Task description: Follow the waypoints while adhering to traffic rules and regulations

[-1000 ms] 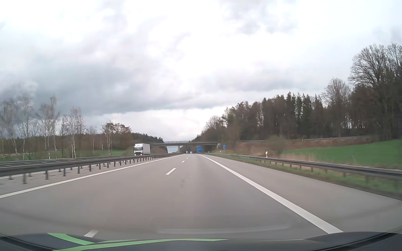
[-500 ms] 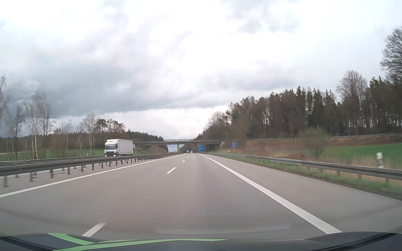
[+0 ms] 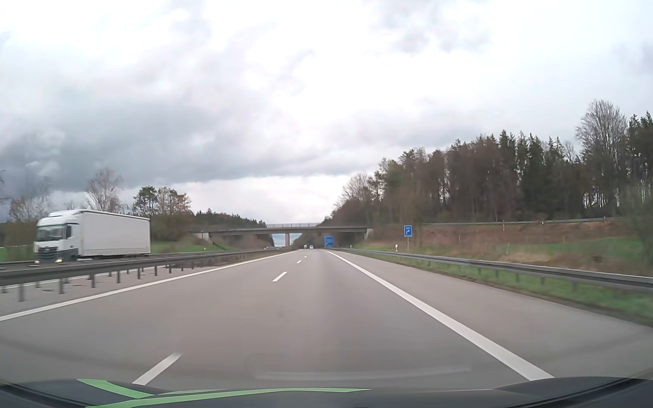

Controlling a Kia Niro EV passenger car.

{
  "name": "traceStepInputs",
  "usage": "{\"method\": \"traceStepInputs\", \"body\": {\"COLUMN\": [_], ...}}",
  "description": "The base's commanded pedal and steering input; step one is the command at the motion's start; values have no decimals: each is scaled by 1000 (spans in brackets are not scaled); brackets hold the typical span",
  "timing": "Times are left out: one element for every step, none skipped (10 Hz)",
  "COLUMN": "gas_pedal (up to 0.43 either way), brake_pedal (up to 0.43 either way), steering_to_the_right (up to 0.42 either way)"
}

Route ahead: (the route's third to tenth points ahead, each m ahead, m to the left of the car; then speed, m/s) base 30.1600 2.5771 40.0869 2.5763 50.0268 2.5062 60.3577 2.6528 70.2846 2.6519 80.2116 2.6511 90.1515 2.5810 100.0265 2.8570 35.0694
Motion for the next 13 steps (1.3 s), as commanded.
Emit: {"method": "traceStepInputs", "body": {"gas_pedal": [441, 441, 441, 441, 441, 441, 441, 441, 441, 441, 441, 441, 441], "brake_pedal": [0, 0, 0, 0, 0, 0, 0, 0, 0, 0, 0, 0, 0], "steering_to_the_right": [-5, -5, -5, -5, -5, -5, -5, -4, -4, -4, -4, -4, -4]}}
